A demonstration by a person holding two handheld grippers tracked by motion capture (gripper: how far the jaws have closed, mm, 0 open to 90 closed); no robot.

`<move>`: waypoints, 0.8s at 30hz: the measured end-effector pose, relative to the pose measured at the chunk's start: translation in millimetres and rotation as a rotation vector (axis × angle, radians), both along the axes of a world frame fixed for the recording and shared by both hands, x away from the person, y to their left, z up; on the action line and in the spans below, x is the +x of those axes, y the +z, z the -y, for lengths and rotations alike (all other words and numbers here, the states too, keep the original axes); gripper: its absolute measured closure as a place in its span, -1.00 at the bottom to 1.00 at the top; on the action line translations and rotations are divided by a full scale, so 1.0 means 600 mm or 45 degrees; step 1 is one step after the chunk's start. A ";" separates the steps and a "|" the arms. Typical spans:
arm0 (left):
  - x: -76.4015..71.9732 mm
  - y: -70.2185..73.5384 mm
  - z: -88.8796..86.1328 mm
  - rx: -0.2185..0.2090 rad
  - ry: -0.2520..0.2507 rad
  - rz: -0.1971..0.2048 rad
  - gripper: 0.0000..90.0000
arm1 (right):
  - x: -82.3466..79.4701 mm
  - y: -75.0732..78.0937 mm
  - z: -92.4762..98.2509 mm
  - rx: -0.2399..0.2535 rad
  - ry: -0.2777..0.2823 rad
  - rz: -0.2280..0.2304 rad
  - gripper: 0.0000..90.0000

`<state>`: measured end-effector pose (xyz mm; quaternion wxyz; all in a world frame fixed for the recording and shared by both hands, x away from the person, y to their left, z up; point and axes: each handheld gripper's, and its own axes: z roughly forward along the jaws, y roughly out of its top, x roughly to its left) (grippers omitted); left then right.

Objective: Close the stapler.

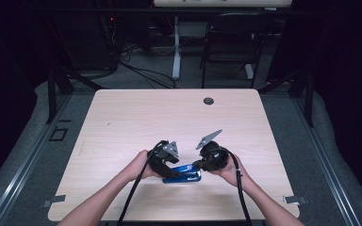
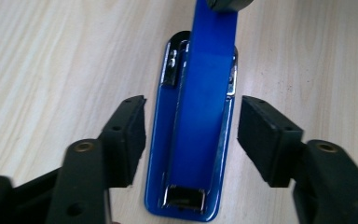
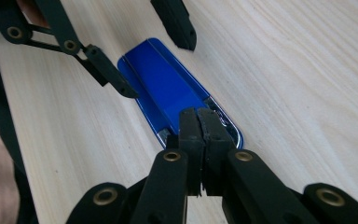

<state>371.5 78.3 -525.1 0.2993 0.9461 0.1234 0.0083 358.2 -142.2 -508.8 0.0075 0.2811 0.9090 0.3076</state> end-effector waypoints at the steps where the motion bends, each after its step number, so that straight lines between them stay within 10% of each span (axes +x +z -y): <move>1: 0.001 0.001 -0.006 -0.002 0.010 0.001 -0.17 | 0.001 0.001 0.001 -0.009 -0.005 0.005 1.00; 24: 0.001 0.005 -0.074 -0.017 0.179 0.023 -0.54 | 0.001 -0.016 0.000 -0.013 -0.019 -0.028 1.00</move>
